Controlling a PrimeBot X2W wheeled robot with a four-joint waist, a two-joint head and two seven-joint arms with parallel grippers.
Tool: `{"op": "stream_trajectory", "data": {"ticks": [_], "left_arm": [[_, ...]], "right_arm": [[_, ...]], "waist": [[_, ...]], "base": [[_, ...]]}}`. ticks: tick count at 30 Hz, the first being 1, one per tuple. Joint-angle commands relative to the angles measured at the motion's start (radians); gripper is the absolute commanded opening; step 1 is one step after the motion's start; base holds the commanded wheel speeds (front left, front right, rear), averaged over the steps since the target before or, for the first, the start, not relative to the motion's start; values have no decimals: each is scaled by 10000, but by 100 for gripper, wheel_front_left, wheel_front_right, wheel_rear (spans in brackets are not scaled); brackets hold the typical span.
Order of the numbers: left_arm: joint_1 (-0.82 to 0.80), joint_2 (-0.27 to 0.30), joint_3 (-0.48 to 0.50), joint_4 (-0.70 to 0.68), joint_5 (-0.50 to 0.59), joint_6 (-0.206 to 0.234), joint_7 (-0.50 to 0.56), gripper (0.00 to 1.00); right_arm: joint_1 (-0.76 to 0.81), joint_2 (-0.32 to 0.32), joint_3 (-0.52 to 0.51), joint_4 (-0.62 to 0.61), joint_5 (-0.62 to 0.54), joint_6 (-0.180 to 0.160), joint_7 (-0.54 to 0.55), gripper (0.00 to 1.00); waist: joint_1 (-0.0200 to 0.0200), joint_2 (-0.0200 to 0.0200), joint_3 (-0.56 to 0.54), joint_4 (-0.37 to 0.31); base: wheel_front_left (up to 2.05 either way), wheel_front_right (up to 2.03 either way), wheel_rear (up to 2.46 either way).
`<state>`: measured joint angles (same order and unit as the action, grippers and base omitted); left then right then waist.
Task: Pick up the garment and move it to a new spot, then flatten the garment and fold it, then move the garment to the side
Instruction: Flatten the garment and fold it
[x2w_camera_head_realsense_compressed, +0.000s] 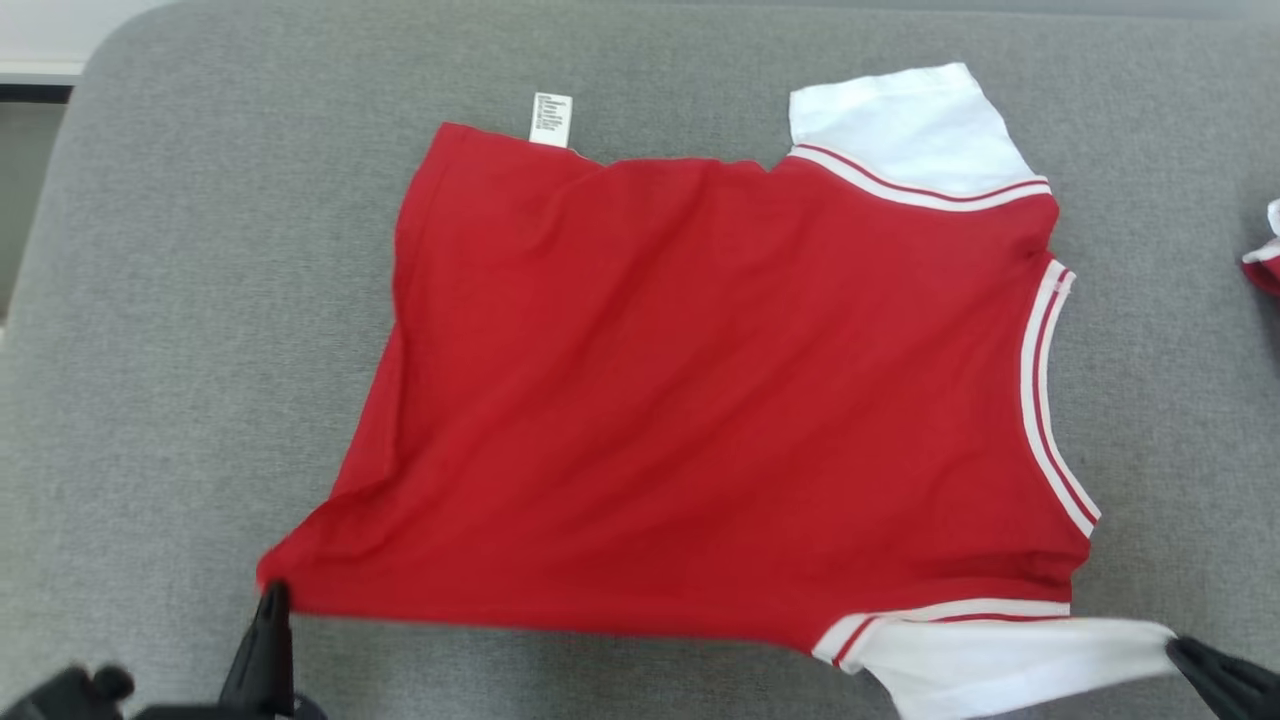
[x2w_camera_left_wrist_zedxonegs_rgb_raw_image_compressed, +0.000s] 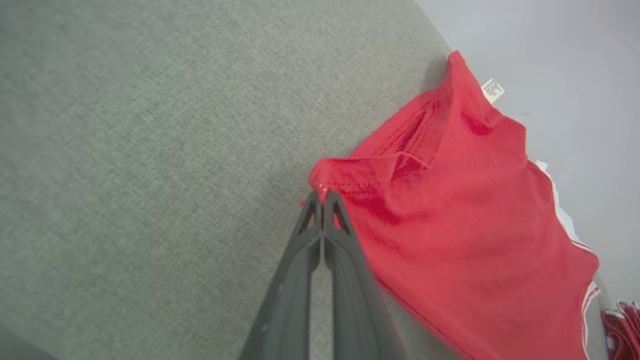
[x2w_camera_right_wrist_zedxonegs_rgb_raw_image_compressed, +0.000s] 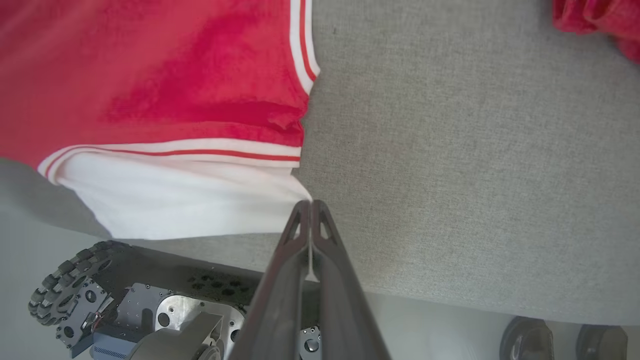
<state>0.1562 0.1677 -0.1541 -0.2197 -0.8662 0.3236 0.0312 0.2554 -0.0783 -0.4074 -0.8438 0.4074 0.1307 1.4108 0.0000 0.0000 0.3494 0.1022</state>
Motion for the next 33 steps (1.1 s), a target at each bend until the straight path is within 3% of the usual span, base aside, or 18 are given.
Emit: {"op": "stream_trajectory", "data": {"ticks": [1, 11, 18, 33], "left_arm": [[-377, 329, -121, -225, 357, 91, 204, 0], [-2137, 1387, -986, -1466, 1268, 696, 2281, 0], [-3661, 1335, -1385, -980, 1618, 1028, 3026, 0], [-5309, 968, -1852, 1118, 2172, 1241, 3144, 0]], "right_arm": [[-275, 21, 103, -70, 157, 5, -125, 0], [-1596, -698, 798, 238, 115, 5, -75, 0], [-2974, -1140, 1162, 1153, -147, 3, -525, 0], [-4847, -2328, 2259, 3312, -631, 3, -1873, 0]], "waist": [[0, 0, -85, 108], [0, 0, -90, 186], [0, 0, -1, 138], [0, 0, 359, 172]], "base": [[0, 0, 0], [0, 0, 0], [0, 0, 0], [0, 0, 0]]}}
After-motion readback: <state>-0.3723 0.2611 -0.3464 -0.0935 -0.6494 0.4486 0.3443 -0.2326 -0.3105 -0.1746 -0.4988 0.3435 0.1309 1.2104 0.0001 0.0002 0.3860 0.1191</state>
